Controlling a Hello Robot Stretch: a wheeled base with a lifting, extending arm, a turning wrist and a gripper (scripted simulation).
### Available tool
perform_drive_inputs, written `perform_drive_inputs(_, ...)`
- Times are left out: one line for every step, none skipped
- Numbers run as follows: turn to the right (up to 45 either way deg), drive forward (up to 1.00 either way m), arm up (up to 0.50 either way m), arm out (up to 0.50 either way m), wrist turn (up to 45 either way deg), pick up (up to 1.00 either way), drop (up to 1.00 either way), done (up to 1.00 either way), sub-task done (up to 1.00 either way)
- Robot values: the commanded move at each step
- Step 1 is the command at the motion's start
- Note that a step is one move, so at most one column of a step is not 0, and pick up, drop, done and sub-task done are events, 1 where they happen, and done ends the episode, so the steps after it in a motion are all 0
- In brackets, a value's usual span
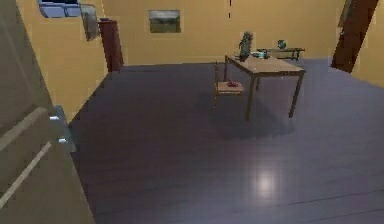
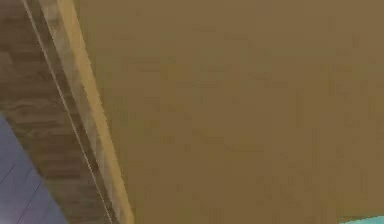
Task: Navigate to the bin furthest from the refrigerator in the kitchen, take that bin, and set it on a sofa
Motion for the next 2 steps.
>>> perform_drive_inputs(0.0,1.00,0.00,0.00,0.0,0.00,0.00,0.00,0.00)
perform_drive_inputs(0.0,1.00,0.00,0.00,0.0,0.00,0.00,0.00,0.00)
